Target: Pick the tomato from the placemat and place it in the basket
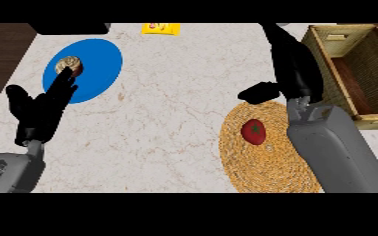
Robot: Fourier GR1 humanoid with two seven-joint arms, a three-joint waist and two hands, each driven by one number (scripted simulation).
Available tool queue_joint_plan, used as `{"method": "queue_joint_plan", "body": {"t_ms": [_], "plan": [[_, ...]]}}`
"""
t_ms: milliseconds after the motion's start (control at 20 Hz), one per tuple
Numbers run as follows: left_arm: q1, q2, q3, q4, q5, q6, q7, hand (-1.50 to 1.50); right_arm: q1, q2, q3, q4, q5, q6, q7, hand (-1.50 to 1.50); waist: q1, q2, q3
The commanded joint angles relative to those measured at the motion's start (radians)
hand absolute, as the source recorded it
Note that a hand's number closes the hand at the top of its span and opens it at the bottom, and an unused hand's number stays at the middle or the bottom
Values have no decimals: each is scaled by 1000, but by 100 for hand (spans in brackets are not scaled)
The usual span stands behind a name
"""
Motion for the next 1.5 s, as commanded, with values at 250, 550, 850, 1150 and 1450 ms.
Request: {"method": "queue_joint_plan", "body": {"t_ms": [250,550,850,1150,1450], "plan": [[1,14,28,-6,3,-17,4,0,-172,-72,-130,-154,-233,533,449,-150,-10,1,5],[-32,-3,33,-15,-7,8,38,0,-126,-118,-233,-229,-463,647,536,-150,-13,4,6],[2,-8,49,8,-20,-44,-26,0,33,-186,-345,-448,-634,602,561,-150,-3,10,6],[44,-52,28,-59,-68,-16,6,0,305,-123,-312,-648,-486,475,405,-150,12,15,7],[36,-38,84,-50,-71,-66,4,0,456,-15,-219,-624,-243,376,175,-150,21,17,8]]}}
